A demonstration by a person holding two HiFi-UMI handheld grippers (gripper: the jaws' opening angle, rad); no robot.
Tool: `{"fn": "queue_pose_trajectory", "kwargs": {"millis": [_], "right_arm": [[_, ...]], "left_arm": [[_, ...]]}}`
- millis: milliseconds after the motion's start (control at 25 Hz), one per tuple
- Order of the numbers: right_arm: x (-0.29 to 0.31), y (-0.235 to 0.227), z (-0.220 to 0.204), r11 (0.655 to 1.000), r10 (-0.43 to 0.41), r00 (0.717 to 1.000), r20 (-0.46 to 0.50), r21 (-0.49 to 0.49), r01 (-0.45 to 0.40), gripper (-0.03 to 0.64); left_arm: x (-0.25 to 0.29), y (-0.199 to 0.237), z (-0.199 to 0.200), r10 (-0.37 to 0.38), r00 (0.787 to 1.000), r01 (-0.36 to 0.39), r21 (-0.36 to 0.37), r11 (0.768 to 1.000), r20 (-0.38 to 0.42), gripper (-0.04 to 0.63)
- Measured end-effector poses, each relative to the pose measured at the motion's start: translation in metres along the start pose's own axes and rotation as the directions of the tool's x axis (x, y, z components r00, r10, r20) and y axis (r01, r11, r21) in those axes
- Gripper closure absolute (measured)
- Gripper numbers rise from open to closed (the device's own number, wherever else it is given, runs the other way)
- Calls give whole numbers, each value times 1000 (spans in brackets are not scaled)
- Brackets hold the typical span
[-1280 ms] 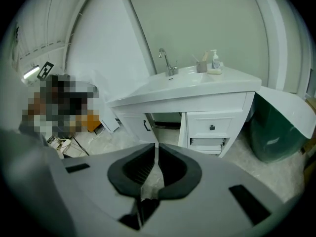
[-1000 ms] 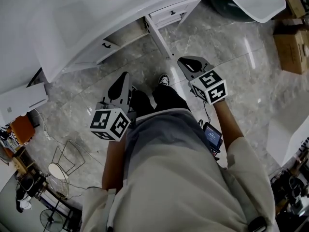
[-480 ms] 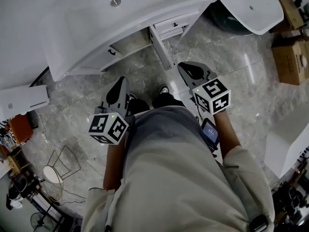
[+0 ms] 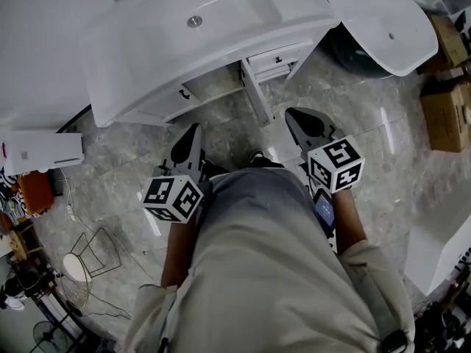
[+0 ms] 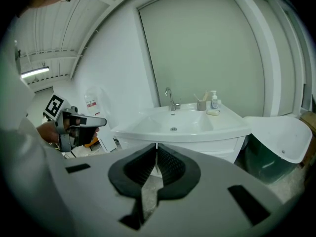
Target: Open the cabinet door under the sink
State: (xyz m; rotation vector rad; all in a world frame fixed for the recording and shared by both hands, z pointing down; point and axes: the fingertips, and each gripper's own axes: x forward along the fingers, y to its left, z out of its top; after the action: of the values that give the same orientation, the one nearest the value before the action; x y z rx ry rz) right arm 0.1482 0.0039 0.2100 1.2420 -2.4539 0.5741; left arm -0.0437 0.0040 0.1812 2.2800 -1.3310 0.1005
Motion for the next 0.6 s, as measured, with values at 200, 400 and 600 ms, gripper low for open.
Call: {"fn": "queue_pose_trajectory", "kwargs": {"millis": [200,400,600], "right_arm": [[-15,3,18,1000,-23,998,63,-9,23,603],[-30,10,37,998,-55,991,126,-25,58,604],[-40,7,55,998,-62,985,159,-3,64,606]], "left_arm": [[2,-3,13,6,1000,-6,13,1000,21,597],[-4,-4,25,8,999,-8,3,1000,34,597],[-5,2,29,66,998,-67,27,997,24,597]]}}
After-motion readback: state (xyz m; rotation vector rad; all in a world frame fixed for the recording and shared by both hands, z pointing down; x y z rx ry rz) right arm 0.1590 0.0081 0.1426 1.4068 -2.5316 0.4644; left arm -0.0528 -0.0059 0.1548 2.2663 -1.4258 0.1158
